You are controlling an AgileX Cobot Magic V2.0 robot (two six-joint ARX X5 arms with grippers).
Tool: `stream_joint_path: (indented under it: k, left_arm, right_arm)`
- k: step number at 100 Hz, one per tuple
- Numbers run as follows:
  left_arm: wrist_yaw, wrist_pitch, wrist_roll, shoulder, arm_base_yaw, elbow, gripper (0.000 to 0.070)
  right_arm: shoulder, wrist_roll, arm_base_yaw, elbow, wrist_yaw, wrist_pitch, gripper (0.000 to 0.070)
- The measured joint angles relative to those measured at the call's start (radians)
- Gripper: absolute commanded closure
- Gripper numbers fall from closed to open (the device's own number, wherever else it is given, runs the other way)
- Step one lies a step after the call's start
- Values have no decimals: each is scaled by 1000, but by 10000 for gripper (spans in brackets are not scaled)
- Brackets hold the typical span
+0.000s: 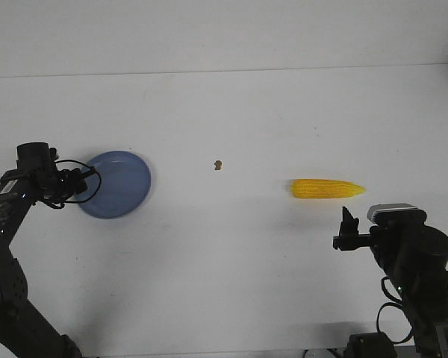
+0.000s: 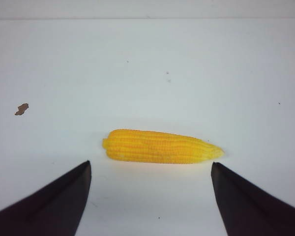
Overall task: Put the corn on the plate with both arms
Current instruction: 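Lower the left gripper onto the blue plate's rim and grip it, then slide the blue plate with the left gripper toward the table center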
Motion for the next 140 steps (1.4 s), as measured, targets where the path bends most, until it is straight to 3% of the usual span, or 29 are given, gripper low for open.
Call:
stream_joint_path:
  k: [33, 64, 112, 140]
  left_arm:
    - [166, -22, 0, -21, -1, -14, 691]
    - [328, -84, 4, -251, -98, -19, 692]
    - [356, -63, 0, -258, -488, -78, 691]
    - [351, 0, -16, -223, -584, -155, 690]
  right_arm:
    - [0, 0, 0, 0, 0, 0, 187]
    - [0, 0, 0, 0, 0, 0, 187]
    - [0, 0, 0, 0, 0, 0, 187]
    - [0, 6, 0, 0, 0, 0, 187]
